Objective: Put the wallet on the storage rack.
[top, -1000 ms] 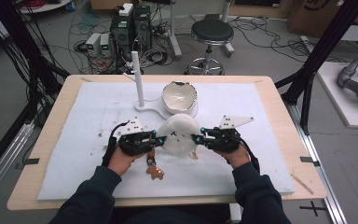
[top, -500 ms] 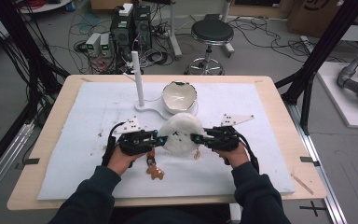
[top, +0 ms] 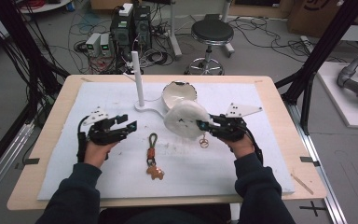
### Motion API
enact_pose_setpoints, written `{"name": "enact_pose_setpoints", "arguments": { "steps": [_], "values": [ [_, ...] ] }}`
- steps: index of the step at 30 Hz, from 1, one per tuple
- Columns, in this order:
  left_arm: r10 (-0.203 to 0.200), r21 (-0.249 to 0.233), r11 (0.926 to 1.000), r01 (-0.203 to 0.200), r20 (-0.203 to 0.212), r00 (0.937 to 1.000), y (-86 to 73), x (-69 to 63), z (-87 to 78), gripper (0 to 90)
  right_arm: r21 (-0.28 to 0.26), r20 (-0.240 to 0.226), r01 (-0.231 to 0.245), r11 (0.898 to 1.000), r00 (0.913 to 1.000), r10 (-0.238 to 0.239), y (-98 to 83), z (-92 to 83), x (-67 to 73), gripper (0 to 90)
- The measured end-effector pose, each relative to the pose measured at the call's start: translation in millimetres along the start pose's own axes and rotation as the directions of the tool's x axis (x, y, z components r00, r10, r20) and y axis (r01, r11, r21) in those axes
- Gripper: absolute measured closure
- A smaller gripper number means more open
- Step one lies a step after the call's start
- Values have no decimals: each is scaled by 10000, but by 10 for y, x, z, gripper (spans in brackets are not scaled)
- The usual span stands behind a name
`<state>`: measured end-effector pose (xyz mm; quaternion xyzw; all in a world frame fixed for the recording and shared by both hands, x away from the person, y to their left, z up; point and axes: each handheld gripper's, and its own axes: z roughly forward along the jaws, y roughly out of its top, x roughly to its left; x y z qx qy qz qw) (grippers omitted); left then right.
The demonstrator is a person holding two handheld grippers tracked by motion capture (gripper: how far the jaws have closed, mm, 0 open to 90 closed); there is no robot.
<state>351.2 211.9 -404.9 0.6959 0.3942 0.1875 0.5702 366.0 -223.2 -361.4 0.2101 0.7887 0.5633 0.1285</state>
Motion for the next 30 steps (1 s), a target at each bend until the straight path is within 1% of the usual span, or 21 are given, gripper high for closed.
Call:
{"name": "enact_pose_setpoints", "arguments": {
  "steps": [2, 3, 4, 7, 9, 10, 11, 13, 14, 15, 16, 17, 20, 22, 23, 25, 26, 27, 28, 29, 30],
  "values": [
    [-41, -54, 10000, 40, -238, 9997, -15, 82, -53, 433, 82, 232, 291, 9995, 9993, -293, 108, 30, -41, 751],
    [-145, -56, 9999, 143, -363, 9992, -33, 126, -74, 433, 186, 499, 589, 9981, 9970, -597, 224, 72, -94, 751],
    [-147, -16, 9999, 146, -458, 9988, -42, 156, -86, 433, 186, 499, 589, 9981, 9970, -597, 224, 72, -94, 751],
    [22, 94, 10000, -15, -798, 9968, -55, 208, -102, 406, 451, 807, 868, 9952, 9927, -902, 390, 131, -178, 750],
    [-22, 117, 9999, 34, -988, 9951, -52, 232, -112, 326, 529, 955, 1034, 9932, 9895, -1081, 492, 171, -237, 750],
    [-11, 150, 9999, 28, -1136, 9935, -46, 245, -119, 267, 516, 1108, 1227, 9911, 9856, -1278, 538, 198, -268, 750],
    [92, 210, 9998, -67, -1223, 9925, -40, 262, -130, 227, 595, 1164, 1256, 9903, 9844, -1318, 580, 223, -293, 750],
    [270, 249, 9994, -240, -1305, 9911, -38, 300, -161, 218, 691, 1290, 1450, 9870, 9798, -1529, 654, 277, -346, 751],
    [331, 273, 9992, -295, -1409, 9895, -39, 322, -180, 217, 761, 1364, 1683, 9828, 9746, -1775, 689, 306, -379, 750],
    [284, 272, 9993, -247, -1441, 9892, -43, 345, -197, 217, 1023, 1418, 1883, 9768, 9691, -2017, 752, 367, -423, 750],
    [207, 311, 9994, -162, -1489, 9886, -48, 369, -213, 217, 1023, 1418, 1883, 9768, 9691, -2017, 752, 367, -423, 750],
    [119, 288, 9996, -76, -1521, 9883, -56, 386, -221, 217, 1056, 1488, 2056, 9729, 9641, -2199, 773, 396, -443, 750],
    [7, 332, 9994, 45, -1553, 9879, -73, 404, -221, 218, 1235, 1586, 2083, 9702, 9610, -2265, 839, 482, -518, 750],
    [27, 360, 9993, 28, -1520, 9884, -74, 397, -213, 218, 1184, 1720, 2207, 9681, 9557, -2389, 868, 539, -563, 750],
    [52, 364, 9993, 3, -1516, 9884, -73, 392, -211, 218, 1298, 1773, 2272, 9652, 9524, -2481, 890, 597, -601, 750],
    [51, 378, 9993, 8, -1560, 9877, -73, 391, -213, 219, 1394, 1779, 2265, 9640, 9519, -2494, 896, 626, -614, 750],
    [20, 361, 9993, 38, -1577, 9875, -76, 394, -216, 220, 1510, 1811, 2320, 9609, 9491, -2576, 905, 656, -633, 750],
    [-6, 340, 9994, 61, -1588, 9873, -79, 399, -219, 221, 1490, 1844, 2460, 9578, 9447, -2713, 915, 685, -656, 749],
    [-37, 348, 9994, 93, -1585, 9874, -83, 403, -223, 223, 1538, 1830, 2441, 9575, 9452, -2704, 928, 710, -671, 750],
    [-66, 345, 9993, 122, -1571, 9876, -88, 407, -226, 225, 1457, 1909, 2614, 9542, 9389, -2864, 937, 733, -689, 750],
    [-91, 328, 9994, 145, -1591, 9872, -92, 408, -227, 226, 1307, 2017, 2581, 9572, 9384, -2806, 946, 769, -718, 750]
  ]
}}
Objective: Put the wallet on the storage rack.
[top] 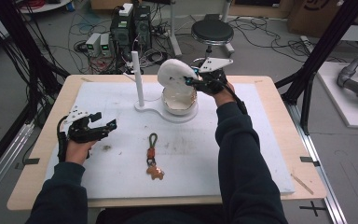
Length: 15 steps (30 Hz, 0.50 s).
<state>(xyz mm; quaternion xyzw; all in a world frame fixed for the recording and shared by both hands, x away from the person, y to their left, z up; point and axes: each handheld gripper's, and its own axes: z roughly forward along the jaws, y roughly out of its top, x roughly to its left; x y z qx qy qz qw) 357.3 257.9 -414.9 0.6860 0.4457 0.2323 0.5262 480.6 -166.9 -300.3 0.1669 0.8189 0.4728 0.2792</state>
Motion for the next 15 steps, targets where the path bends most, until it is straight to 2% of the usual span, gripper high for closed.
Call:
{"name": "enact_pose_setpoints", "arguments": {
  "steps": [4, 9, 12, 15],
  "values": [
    [21, 7, 10000, -21, 3, 10000, -9, -2, -10, 229, 16, 99, -74, 10000, 9999, 74, -36, 54, -34, 749],
    [48, 34, 10000, -49, 73, 10000, -19, -18, -11, 232, 180, -86, -56, 9998, 9999, 58, -116, 121, -45, 749],
    [36, 54, 10000, -37, 62, 10000, -23, -20, -18, 233, 640, -120, 430, 9970, 9990, -424, -164, 146, -29, 749],
    [19, 29, 10000, -19, 66, 10000, -27, -17, -23, 233, 1288, -277, 709, 9891, 9973, -679, -210, 137, -26, 748]
  ]
}}
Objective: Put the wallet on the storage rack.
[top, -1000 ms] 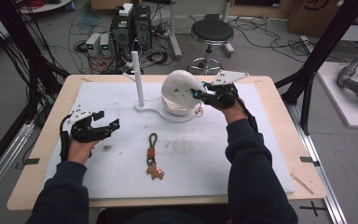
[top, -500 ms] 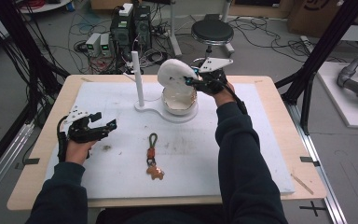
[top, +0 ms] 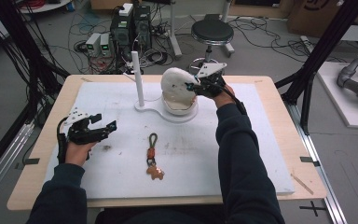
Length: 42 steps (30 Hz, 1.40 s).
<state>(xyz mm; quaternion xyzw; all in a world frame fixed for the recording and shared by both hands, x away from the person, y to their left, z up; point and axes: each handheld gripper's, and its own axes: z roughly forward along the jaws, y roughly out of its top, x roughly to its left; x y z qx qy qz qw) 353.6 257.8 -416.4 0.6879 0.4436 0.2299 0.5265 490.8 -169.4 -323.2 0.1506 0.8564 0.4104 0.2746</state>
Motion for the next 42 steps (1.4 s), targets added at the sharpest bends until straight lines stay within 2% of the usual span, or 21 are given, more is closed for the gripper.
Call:
{"name": "enact_pose_setpoints", "arguments": {
  "steps": [6, 8, 13, 14, 18, 21, 22, 23, 25, 27, 28, 29, 31, 32, 33, 34, 35, 36, 37, 39, 42],
  "values": [
    [-195, 8, 9998, 195, 24, 9998, -10, 10, 3, 233, 518, 148, 458, 9976, 9988, -466, -30, 21, 20, 747],
    [-209, 13, 9998, 209, 28, 9998, -13, 13, 3, 234, 923, 131, 879, 9918, 9959, -894, -63, 91, 71, 747],
    [-215, 55, 9998, 215, 51, 9998, -16, 6, 8, 233, 1127, 87, 1080, 9877, 9939, -1097, -89, 176, 114, 749],
    [-238, 42, 9997, 238, 70, 9997, -18, 5, 11, 233, 1321, 86, 1256, 9832, 9918, -1279, -84, 229, 146, 750],
    [-286, 80, 9996, 285, 70, 9996, -24, 8, 11, 233, 1585, 40, 1353, 9780, 9905, -1377, -97, 316, 181, 751],
    [-278, 72, 9996, 277, 118, 9995, -25, 8, 12, 233, 1814, 13, 1180, 9763, 9927, -1202, -130, 365, 195, 751],
    [-283, 77, 9996, 282, 129, 9995, -26, 4, 15, 233, 1744, -10, 913, 9804, 9957, -926, -151, 350, 181, 741],
    [-298, 90, 9995, 297, 152, 9994, -27, 0, 18, 233, 1744, -10, 913, 9804, 9957, -926, -151, 350, 181, 741],
    [-268, 103, 9996, 266, 162, 9995, -28, -2, 20, 233, 1695, -110, 406, 9847, 9992, -393, -162, 320, 162, 637],
    [-299, 92, 9995, 297, 176, 9994, -28, -1, 22, 233, 1332, -77, -227, 9908, 9997, 239, -187, 269, 147, 548],
    [-331, 95, 9994, 329, 183, 9993, -29, -1, 21, 233, 726, 214, -559, 9958, 9983, 544, -240, 179, 137, 541],
    [-361, 96, 9993, 359, 191, 9992, -29, -2, 23, 233, 726, 214, -559, 9958, 9983, 544, -240, 179, 137, 517],
    [-373, 100, 9993, 371, 198, 9991, -30, 0, 27, 233, 493, -192, -1162, 9920, 9929, 1173, -275, 108, 91, 539],
    [-385, 117, 9992, 383, 209, 9990, -30, -2, 28, 233, 323, -421, -1552, 9874, 9868, 1565, -277, 69, 91, 573],
    [-383, 106, 9992, 381, 198, 9991, -31, -4, 31, 234, -316, -699, -1794, 9833, 9818, 1768, -252, 15, 78, 664],
    [-380, 112, 9992, 378, 210, 9991, -31, -5, 32, 234, -316, -699, -1794, 9833, 9818, 1768, -252, 15, 78, 664],
    [-386, 107, 9992, 384, 211, 9990, -31, -5, 32, 234, -594, -646, -1701, 9836, 9840, 1663, -224, 7, 79, 724],
    [-380, 120, 9992, 378, 203, 9991, -31, -4, 29, 234, -547, -564, -1702, 9839, 9843, 1671, -186, 9, 114, 793],
    [-381, 116, 9992, 379, 200, 9991, -31, -4, 26, 234, -485, -346, -1461, 9881, 9889, 1446, -169, 27, 123, 817],
    [-389, 111, 9992, 386, 217, 9990, -31, -6, 22, 234, -150, -166, -1237, 9922, 9922, 1235, -149, 86, 154, 841],
    [-408, 128, 9991, 404, 267, 9988, -37, -11, 32, 234, 189, -292, -1409, 9898, 9895, 1415, -181, 136, 168, 845]
  ]
}}
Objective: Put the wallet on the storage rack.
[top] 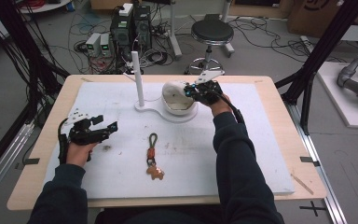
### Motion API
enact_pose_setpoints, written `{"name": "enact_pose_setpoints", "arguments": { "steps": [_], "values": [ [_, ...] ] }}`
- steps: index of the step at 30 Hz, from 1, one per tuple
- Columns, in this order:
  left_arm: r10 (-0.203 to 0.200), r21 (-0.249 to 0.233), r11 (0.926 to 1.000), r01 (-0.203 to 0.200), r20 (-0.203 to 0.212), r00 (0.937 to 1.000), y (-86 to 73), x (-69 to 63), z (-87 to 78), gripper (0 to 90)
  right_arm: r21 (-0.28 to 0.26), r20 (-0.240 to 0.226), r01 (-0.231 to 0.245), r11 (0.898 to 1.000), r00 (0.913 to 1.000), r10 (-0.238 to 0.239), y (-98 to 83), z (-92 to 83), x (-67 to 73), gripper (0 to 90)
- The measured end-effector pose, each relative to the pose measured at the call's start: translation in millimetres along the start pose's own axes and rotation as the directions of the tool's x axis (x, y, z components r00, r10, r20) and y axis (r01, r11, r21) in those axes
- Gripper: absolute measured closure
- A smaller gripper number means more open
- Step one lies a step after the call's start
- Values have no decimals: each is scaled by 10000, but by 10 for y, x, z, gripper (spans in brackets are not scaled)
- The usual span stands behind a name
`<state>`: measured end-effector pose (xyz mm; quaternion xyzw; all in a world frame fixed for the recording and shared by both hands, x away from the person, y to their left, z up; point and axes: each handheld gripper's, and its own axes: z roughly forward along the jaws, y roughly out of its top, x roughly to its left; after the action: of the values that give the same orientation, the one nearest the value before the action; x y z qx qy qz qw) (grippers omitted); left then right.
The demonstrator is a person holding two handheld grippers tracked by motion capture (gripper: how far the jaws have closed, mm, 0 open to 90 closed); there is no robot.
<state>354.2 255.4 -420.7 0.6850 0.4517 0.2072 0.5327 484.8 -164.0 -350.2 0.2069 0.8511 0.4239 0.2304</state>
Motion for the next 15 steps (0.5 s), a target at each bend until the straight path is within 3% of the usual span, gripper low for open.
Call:
{"name": "enact_pose_setpoints", "arguments": {
  "steps": [2, 5, 7, 8, 9, 11, 13, 15],
  "values": [
    [21, 47, 10000, -21, 48, 10000, -3, -7, 7, 234, 54, -90, -216, 9998, 9997, 217, -8, -9, 0, 816],
    [26, 22, 10000, -26, 79, 10000, -2, -8, 10, 234, -278, 186, -547, 9981, 9983, 552, -2, -114, -41, 632],
    [-11, -15, 10000, 11, 56, 10000, -2, -4, 7, 234, -364, 298, -1279, 9911, 9912, 1290, -18, -228, -71, 514],
    [-23, -25, 10000, 24, 79, 10000, -1, -2, 4, 234, -386, 384, -1848, 9820, 9818, 1862, -51, -363, -104, 437],
    [-46, -32, 10000, 46, 67, 10000, 1, -2, 4, 234, -386, 384, -1848, 9820, 9818, 1862, -51, -363, -104, 437],
    [-138, -63, 9999, 139, 105, 9998, 2, -6, 3, 234, -709, 664, -2259, 9716, 9708, 2306, -131, -521, -117, 385],
    [-271, -123, 9995, 274, 221, 9994, 6, -14, 3, 234, -527, 620, -2759, 9597, 9583, 2789, -224, -681, -123, 367],
    [-301, -235, 9992, 308, 303, 9991, 16, -23, -3, 234, -723, 926, -2709, 9599, 9564, 2769, -375, -844, -80, 367]
  ]
}}
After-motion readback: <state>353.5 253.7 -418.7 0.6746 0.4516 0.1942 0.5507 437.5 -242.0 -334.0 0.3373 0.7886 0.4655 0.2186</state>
